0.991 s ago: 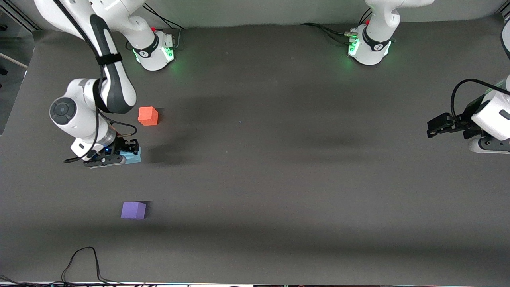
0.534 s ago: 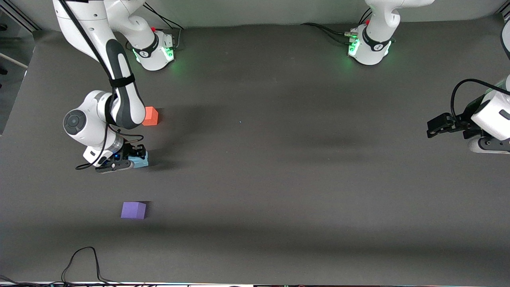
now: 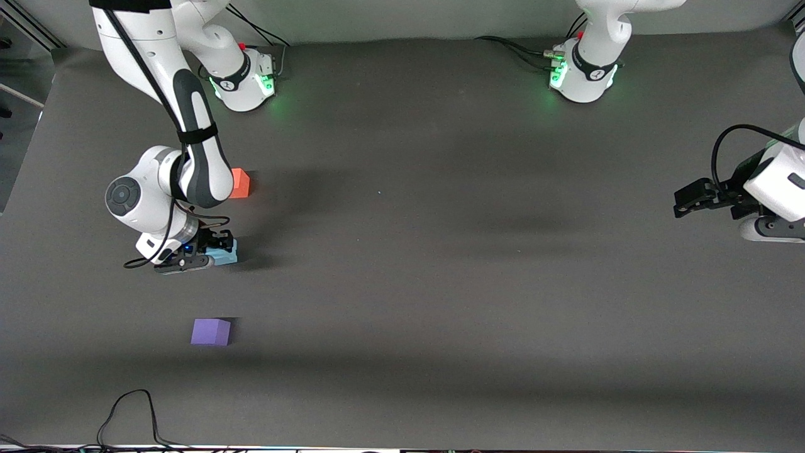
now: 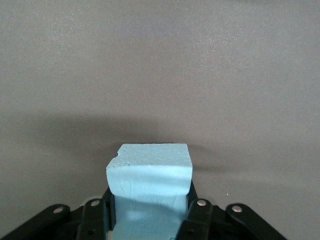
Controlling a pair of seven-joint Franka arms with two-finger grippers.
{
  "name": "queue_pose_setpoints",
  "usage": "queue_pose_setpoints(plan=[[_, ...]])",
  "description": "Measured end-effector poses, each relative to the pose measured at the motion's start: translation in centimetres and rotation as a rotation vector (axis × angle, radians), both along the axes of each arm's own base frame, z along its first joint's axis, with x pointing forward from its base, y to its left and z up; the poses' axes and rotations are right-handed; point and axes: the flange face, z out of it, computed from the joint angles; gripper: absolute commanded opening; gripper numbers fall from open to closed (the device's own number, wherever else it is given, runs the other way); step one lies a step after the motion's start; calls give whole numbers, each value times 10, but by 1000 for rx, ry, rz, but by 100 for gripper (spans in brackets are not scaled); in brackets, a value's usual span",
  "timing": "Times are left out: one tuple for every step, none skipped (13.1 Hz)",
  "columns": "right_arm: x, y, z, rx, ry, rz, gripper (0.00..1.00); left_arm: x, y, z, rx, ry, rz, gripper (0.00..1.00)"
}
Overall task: Place blue block between orange and purple blocks
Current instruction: 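Set the blue block between orange and purple blocks, open right gripper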
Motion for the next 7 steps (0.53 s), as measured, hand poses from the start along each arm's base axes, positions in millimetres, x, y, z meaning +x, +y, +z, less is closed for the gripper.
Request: queue_pose_setpoints(plan=[[0, 0, -2, 3, 1, -9, 39, 0, 0, 0, 0, -1, 0, 100], [-1, 0, -4, 2, 4, -12, 41, 0, 0, 1, 0, -2, 0, 100], [-1, 0, -6, -1, 5, -12, 47, 0, 0, 2, 0, -3, 0, 100], [-1, -1, -7, -4, 5, -12, 50, 0, 0, 3, 0, -5, 0, 100], [-1, -1, -8, -6, 4, -12, 53, 0, 0, 4, 1, -7, 0, 100], [-1, -1, -8, -8, 3, -12, 71, 0, 1, 5, 7, -9, -1, 100], [0, -1, -9, -10, 2, -13, 100, 0, 2, 6, 13, -12, -2, 100]])
